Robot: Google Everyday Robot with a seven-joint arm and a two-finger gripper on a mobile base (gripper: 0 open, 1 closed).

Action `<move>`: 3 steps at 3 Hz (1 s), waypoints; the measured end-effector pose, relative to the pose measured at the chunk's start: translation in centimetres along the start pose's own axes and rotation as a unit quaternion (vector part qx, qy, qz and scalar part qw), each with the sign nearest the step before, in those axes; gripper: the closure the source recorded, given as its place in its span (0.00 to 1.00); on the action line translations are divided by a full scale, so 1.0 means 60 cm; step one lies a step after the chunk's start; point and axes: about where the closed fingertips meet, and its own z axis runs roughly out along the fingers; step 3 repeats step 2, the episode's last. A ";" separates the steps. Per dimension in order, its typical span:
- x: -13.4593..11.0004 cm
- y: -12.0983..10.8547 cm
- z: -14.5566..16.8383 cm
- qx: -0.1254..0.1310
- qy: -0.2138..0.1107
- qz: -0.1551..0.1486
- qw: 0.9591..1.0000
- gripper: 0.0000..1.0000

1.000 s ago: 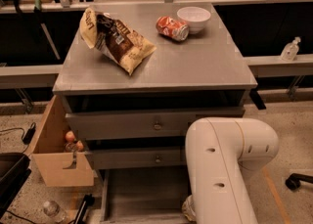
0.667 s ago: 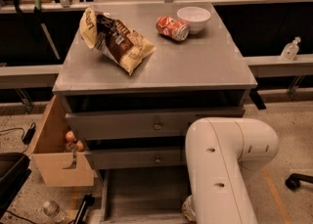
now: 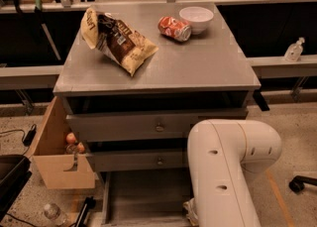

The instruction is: Open bottom drawer

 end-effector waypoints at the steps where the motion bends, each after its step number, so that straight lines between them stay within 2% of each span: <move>1: 0.001 -0.009 0.000 0.000 0.000 0.000 1.000 0.00; 3: 0.001 -0.009 0.000 0.000 0.000 0.000 1.000 0.00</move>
Offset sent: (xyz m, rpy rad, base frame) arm 0.0030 0.0005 0.0000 0.0000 0.0000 0.0000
